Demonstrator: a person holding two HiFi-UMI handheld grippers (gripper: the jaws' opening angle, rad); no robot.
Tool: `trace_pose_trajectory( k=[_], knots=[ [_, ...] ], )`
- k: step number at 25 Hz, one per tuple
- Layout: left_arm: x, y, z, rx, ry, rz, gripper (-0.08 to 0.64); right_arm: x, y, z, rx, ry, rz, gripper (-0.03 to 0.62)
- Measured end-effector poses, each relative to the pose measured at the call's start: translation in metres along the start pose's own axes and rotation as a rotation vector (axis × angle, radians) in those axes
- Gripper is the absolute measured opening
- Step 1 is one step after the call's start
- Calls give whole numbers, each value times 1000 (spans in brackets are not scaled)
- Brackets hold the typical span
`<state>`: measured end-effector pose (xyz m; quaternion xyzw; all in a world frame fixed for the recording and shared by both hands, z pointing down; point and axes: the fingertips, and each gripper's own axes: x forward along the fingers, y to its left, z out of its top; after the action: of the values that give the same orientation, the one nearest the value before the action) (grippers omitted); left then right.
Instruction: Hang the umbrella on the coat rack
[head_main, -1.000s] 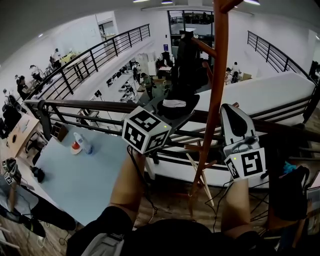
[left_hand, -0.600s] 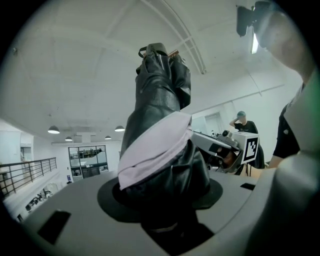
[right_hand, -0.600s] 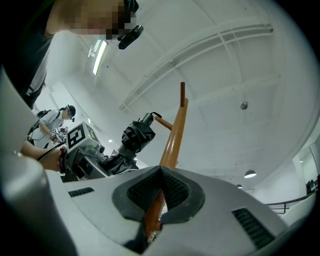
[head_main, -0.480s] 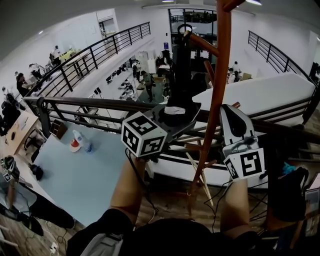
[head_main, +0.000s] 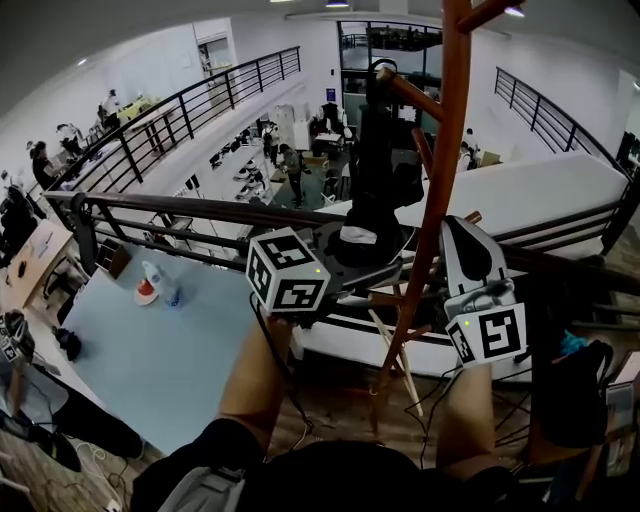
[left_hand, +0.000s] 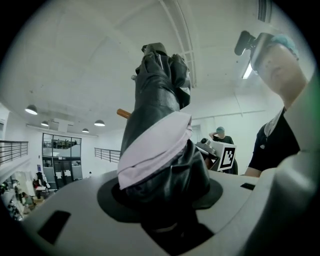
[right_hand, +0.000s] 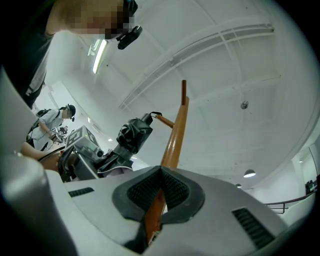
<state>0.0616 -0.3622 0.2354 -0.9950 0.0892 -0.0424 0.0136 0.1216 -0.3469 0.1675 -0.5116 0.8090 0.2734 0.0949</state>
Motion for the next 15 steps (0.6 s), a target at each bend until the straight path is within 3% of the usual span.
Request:
trace_pose_trajectory(
  k=[15],
  knots=[
    [16, 1, -18, 7, 46, -25, 239, -5, -4, -2, -18, 20, -24, 31]
  ],
)
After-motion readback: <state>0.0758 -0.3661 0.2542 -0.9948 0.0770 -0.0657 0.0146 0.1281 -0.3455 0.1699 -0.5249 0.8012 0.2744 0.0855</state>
